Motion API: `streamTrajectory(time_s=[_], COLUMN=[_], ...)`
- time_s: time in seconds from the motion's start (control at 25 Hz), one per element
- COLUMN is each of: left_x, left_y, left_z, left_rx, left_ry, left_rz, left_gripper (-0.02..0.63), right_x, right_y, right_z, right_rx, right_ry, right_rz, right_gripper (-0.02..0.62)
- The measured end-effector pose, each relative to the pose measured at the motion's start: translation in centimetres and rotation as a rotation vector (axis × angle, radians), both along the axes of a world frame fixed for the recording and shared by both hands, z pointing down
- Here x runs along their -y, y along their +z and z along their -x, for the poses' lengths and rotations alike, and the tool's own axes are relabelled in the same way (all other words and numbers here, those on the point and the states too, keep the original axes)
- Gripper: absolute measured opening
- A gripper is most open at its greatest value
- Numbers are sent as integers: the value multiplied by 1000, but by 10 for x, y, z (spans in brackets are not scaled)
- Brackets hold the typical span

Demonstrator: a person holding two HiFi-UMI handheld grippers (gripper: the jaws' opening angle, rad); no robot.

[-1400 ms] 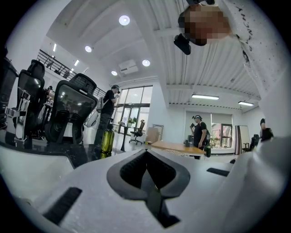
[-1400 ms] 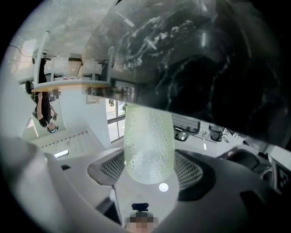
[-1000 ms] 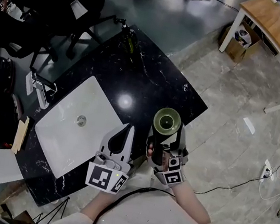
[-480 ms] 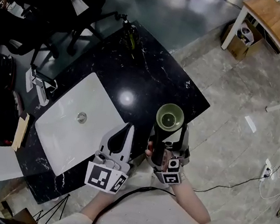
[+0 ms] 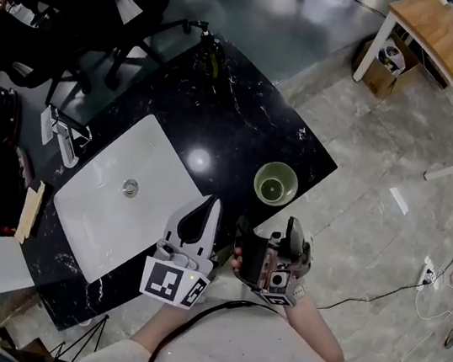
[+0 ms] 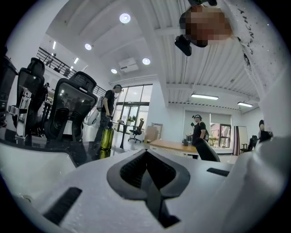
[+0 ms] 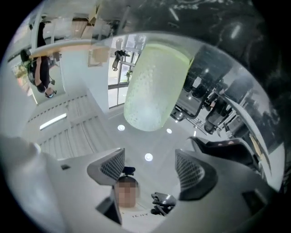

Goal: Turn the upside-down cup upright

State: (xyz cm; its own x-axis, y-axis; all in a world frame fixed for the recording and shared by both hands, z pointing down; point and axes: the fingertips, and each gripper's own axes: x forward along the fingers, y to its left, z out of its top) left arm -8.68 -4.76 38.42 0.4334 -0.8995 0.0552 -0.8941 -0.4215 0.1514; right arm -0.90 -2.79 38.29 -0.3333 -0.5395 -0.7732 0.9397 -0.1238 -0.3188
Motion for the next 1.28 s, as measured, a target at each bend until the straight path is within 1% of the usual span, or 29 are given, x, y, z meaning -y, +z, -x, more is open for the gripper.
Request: streamTrajectory(time_s=[0.12,0.24,0.32,0.44,0.56,0.64,0.72,0.8,0.92,0.96,1.04,1.12,1.2,1.28], left_x=[0,-1,-2,-5,-8,-10,-12,-14,-18,-18,-20,-22,-26,-31], left_y=[-1,-3,-3,0,0,0,0,1,3,3,4,7,10,13], left_z=[-5,-12,-18,-25,-34,-41,-48,-54,-61,-62,-64,-67,-71,-74], left_rx=[-14,-23,-19,-15,-23,-26,-29,-33,-42,-44,-50,-57,-58,-57], left_ry=[16,35,49,63,77,92,106,118,131,134,141,155,168,181], left_rz=[-7,-19,-27,-31,-37,-43,-48,-50,-48,-47,-46,-39,-30,-24], left_gripper=[8,7,6,7,6,6,7,6,8,7,7,6,7,6], right_x=[-8,-19,-27,-35,-35,-34,-33,-31,-28,-28,-25,-23,-22,-22], right_y=[-4,-13,-17,-8,0,5,9,11,15,16,14,11,10,10], right_z=[3,2,3,5,-2,-6,-9,-13,-17,-18,-22,-28,-33,-36], right_rx=[-118,-254,-393,-680,-899,-1031,-1178,-1339,-1605,-1673,-1765,-1834,-1910,-1964], right_ry=[-4,19,39,85,141,175,215,276,383,417,490,563,612,648], right_rz=[-54,-150,-235,-340,-392,-437,-494,-563,-714,-758,-806,-828,-863,-901], right_gripper=[327,327,316,175,46,23,15,14,11,11,9,8,6,6])
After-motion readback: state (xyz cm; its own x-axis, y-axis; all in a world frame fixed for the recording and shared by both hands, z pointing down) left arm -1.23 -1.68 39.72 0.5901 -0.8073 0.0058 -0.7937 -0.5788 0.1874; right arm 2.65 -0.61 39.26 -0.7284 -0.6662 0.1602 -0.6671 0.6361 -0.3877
